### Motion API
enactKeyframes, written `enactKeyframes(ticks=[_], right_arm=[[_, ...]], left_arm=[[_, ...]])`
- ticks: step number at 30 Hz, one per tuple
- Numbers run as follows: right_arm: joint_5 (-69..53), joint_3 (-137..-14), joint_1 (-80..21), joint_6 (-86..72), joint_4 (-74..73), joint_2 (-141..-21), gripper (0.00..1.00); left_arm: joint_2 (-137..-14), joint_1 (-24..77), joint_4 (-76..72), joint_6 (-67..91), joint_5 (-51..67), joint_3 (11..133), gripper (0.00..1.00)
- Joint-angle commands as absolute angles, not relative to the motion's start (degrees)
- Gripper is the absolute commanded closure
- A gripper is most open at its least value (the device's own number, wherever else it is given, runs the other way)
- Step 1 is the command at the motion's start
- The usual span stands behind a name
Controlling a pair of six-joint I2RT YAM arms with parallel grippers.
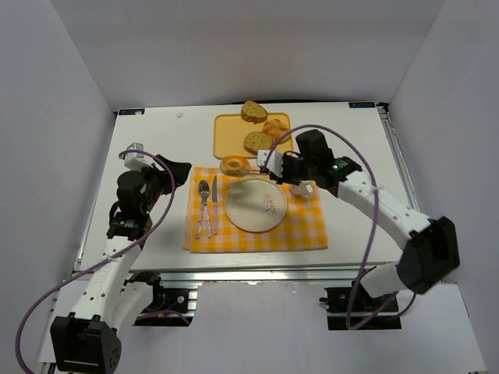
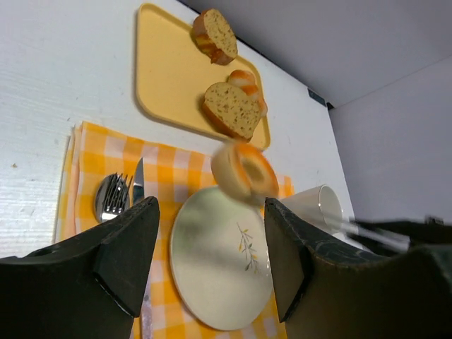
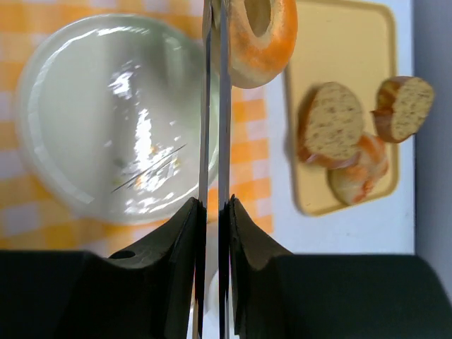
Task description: Place the bread
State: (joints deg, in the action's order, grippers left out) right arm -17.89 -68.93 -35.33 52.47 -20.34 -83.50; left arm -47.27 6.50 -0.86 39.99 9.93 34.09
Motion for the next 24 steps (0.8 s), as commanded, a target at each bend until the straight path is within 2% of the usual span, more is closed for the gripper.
enactKeyframes(ticks=[1,5,11,15,16,19,24], right_arm=[[-23.7,-65.6,-34.9,57.1,-33.6,-75.8,0.96],[-20.9,-57.2,-34.8,55.2,-33.8,-68.1,0.94],[-18.3,-52.0,-34.8,52.6,-29.9,-67.7,0.88],[-17.8,-51.6,-34.9,51.9,-29.2,-68.6,0.78],[-17.8,-51.5,-34.8,52.1,-29.3,-68.6,0.70],[-18.6,-51.9,-34.8,53.3,-30.5,-68.5,0.57],[-19.7,-53.0,-34.8,53.6,-31.4,-66.6,0.51]], left_arm=[[-47.9,6.6,-4.8,40.5,11.0,33.4,0.29],[-50.3,6.6,-7.7,41.3,12.3,33.3,0.29],[-55.4,6.6,-10.0,41.3,14.8,35.2,0.29],[-56.9,6.6,-9.6,40.3,15.5,36.7,0.29],[-57.0,6.7,-9.4,40.3,15.4,36.9,0.29],[-56.9,6.6,-9.6,40.3,15.3,36.8,0.29],[-55.6,6.6,-11.1,41.7,14.6,35.0,0.29]])
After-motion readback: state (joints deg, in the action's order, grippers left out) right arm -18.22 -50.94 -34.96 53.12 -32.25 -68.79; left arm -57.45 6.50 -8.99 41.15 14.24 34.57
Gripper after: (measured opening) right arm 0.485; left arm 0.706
